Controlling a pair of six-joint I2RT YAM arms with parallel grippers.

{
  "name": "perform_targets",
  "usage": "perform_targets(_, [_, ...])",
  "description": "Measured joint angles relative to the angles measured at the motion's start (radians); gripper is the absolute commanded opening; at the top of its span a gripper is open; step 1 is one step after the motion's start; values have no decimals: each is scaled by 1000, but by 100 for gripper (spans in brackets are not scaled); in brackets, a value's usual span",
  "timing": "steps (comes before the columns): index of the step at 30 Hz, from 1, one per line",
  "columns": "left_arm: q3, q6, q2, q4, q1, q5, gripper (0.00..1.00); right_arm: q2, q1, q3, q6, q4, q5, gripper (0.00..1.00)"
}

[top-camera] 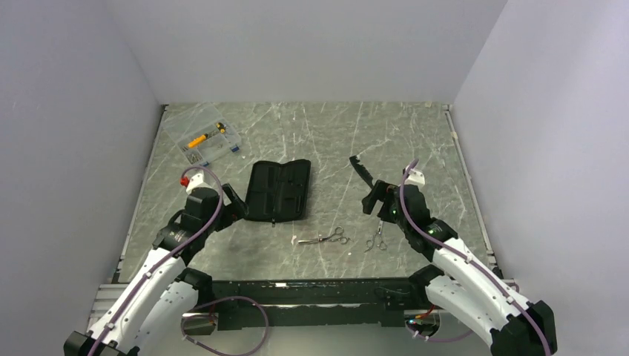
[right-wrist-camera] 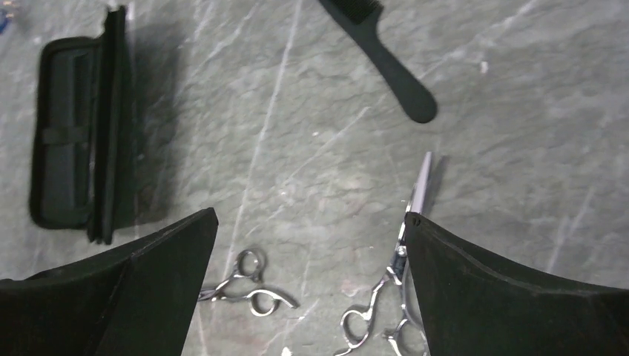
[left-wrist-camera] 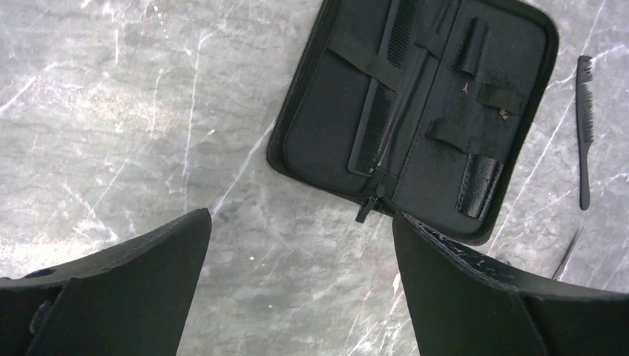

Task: Sort the hair-cutting tools

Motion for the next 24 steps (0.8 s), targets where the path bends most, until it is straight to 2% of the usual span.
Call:
perform_targets(5, [-2, 8, -24, 21, 0, 6, 99, -36, 0, -9, -23, 37, -106, 100])
perform_targets(11, [-30, 8, -102, 66, 0, 31, 99, -25, 0, -9, -25, 102, -136, 100])
perform_targets(19, [-39, 4, -100, 115, -1, 76, 99, 88, 0, -29, 55, 263, -181, 100])
perform_targets(24, [-39, 1, -97, 119, -2, 65, 99, 220, 0, -29, 65, 441, -268, 100])
